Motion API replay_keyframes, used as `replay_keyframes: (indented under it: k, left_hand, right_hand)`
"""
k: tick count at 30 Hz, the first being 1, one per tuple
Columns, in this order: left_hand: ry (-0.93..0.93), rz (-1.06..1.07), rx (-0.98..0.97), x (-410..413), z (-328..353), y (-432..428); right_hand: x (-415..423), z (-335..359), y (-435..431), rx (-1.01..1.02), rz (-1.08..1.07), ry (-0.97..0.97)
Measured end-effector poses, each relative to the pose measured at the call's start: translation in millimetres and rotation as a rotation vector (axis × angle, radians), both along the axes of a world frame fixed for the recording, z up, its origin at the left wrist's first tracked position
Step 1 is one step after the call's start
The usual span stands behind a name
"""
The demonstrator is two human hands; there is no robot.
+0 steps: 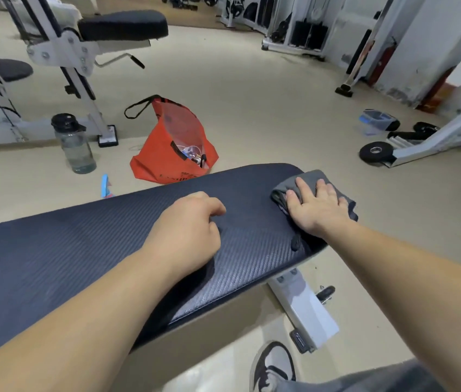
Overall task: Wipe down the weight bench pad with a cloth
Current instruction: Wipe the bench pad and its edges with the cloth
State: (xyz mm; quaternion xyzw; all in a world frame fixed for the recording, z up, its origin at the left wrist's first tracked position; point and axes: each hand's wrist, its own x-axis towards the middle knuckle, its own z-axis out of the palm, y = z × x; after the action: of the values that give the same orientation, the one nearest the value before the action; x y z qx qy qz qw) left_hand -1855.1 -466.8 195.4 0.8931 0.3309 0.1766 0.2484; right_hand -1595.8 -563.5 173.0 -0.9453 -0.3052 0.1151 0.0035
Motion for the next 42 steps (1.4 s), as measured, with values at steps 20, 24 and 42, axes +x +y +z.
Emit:
replay_keyframes:
  k: [20, 24, 42]
  left_hand:
    - [0.068, 0.105, -0.023, -90, 23, 8]
    - [0.090, 0.210, -0.098, -117, 22, 31]
    - [-0.026, 0.437, -0.106, -222, 6, 90]
  right_hand:
    - [-267, -9, -45, 0.046, 0.635, 0.067]
    - [-222, 8, -15, -0.076, 0.726, 0.095]
    - [-224, 5, 203, -0.103, 0.615, -0.035]
